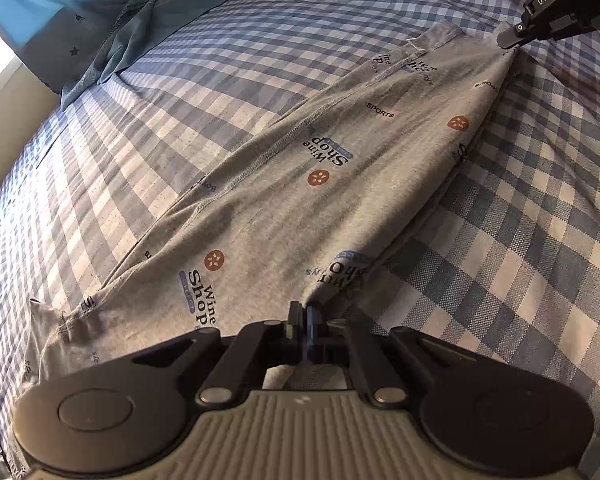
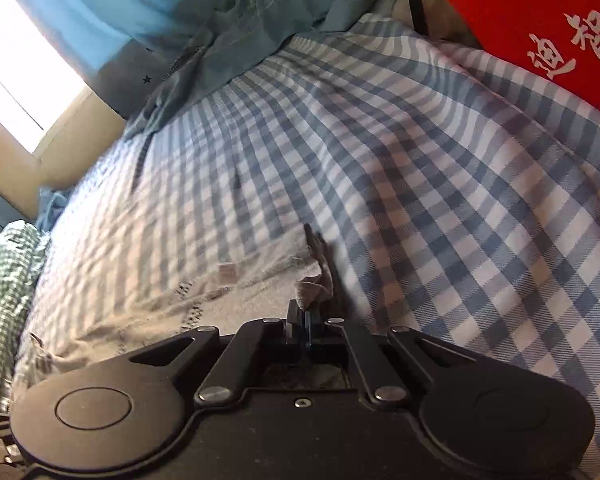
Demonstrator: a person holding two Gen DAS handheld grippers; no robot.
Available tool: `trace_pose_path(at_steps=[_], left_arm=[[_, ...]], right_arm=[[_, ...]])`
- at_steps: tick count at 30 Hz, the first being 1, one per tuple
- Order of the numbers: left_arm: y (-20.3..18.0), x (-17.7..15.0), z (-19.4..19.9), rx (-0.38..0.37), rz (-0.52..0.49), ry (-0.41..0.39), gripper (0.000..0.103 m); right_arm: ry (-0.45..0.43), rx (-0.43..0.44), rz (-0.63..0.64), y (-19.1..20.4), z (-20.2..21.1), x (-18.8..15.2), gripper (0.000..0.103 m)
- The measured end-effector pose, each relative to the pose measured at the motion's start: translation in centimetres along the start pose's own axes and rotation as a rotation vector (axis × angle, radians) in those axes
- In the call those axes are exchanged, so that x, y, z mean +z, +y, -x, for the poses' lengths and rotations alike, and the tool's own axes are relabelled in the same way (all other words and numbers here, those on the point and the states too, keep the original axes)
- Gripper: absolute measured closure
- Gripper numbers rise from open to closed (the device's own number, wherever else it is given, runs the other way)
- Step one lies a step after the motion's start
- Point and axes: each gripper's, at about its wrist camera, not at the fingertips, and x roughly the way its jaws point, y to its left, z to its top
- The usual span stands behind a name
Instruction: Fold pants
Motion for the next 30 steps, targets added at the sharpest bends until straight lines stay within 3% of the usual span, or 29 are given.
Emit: trace_pose_path(at_steps=[2, 6, 8, 9, 10, 13, 16, 17, 18, 20, 23, 25, 27, 30], left_arm=[[0.3, 0.0, -0.3, -0.007, 0.022, 0.007, 0.101], [0.7, -0.5, -0.1, -0.029, 0.065, 0.014, 0.090], [1.1, -0.6, 0.4, -0.050, 0.099, 0.010, 0.071], [1.5, -0.7, 0.8, -0.062, 0.134, -0.002, 0.053], [1.9, -0.7, 1.3, -0.069, 0.176, -0.017, 0.042], [3.8, -1.0, 2.1, -0.089, 0.337, -0.039, 0.033], [5.6, -1.6, 1.0, -0.043, 0.476, 0.019, 0.028], [6.1, -2.0, 0.3, -0.021, 0.506, 0.054, 0.028], [6.7, -2.5, -0.6, -0.005, 0.536, 0.097, 0.028], [7.8, -4.0, -1.3, -0.005, 0.590, 0.149, 0.028], [10.2, -6.7, 0.6, -0.002, 0.671, 0.109, 0.026], [12.2, -8.7, 2.4, 0.054, 0.696, 0.074, 0.016], [15.0, -10.6, 3.8, 0.124, 0.690, 0.040, 0.015], [20.6, -12.5, 4.5, 0.237, 0.644, 0.027, 0.014]], right_arm=[[0.021, -0.005, -0.004, -0.3, -0.7, -0.2, 0.103], [0.032, -0.026, 0.046, 0.4, -0.9, -0.4, 0.103], [0.034, -0.046, 0.067, 0.7, -0.6, -0.2, 0.094], [0.027, -0.067, 0.092, 1.0, -0.4, -0.1, 0.083], [0.012, -0.095, 0.131, 1.5, -0.1, 0.0, 0.079], [-0.035, -0.127, 0.296, 3.5, 0.4, 0.5, 0.067], [0.004, -0.052, 0.355, 4.8, -0.9, 1.1, 0.061], [0.040, -0.033, 0.370, 5.3, -1.9, 1.1, 0.054], [0.079, -0.042, 0.392, 5.6, -2.9, 1.0, 0.046], [0.116, -0.083, 0.438, 5.5, -4.6, 0.4, 0.047], [0.087, -0.122, 0.464, 6.1, -4.0, 0.9, 0.044], [0.034, -0.132, 0.495, 7.1, -2.8, 1.4, 0.035], [0.010, -0.096, 0.529, 8.8, -2.1, 2.2, 0.021], [0.033, 0.053, 0.567, 13.1, -2.7, 3.5, 0.016]])
